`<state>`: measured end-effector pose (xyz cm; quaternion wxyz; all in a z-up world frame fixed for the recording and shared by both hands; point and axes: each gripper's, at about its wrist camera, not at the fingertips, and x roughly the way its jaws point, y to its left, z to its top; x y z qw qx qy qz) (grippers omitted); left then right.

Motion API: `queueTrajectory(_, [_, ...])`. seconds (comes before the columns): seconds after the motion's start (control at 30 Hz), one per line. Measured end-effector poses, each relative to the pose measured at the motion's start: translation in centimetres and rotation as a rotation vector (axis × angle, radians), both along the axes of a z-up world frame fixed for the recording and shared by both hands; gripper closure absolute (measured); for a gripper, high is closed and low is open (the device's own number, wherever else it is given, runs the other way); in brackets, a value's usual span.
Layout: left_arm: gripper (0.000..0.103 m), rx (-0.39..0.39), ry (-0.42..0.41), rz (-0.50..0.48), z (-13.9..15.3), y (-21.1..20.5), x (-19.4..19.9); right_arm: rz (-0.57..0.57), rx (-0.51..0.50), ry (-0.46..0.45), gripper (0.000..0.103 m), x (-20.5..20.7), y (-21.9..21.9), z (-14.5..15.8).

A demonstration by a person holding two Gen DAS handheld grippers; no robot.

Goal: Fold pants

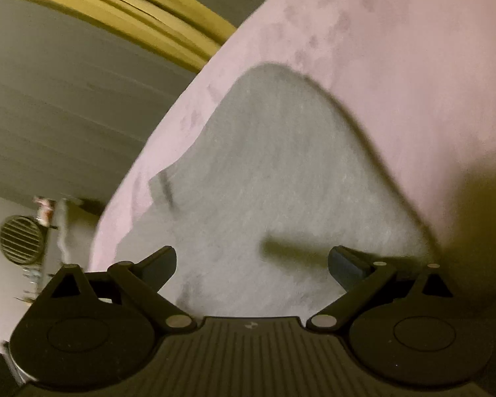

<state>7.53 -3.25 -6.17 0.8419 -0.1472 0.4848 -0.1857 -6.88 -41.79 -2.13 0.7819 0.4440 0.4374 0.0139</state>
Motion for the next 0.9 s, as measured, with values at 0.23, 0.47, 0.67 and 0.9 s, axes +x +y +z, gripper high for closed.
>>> queueTrajectory(0.23, [0.006,0.111,-0.005,-0.081,-1.6,-3.9,-0.4,-0.074,0.091,-0.011,0.004,-0.8,-2.4,-2.2])
queueTrajectory(0.47, [0.019,0.328,-0.105,-0.169,-2.8,-5.4,-1.8,-0.060,0.082,-0.020,0.004,-0.9,-2.1,-2.1])
queueTrajectory(0.67, [0.019,0.342,-0.106,-0.157,-2.6,-5.4,-2.2,-0.104,0.152,-0.027,0.004,-1.3,-2.9,-2.8])
queueTrajectory(0.9, [0.019,0.335,-0.087,-0.134,-1.9,-4.2,-2.1,-0.120,0.178,-0.028,0.004,-1.5,-3.1,-2.9])
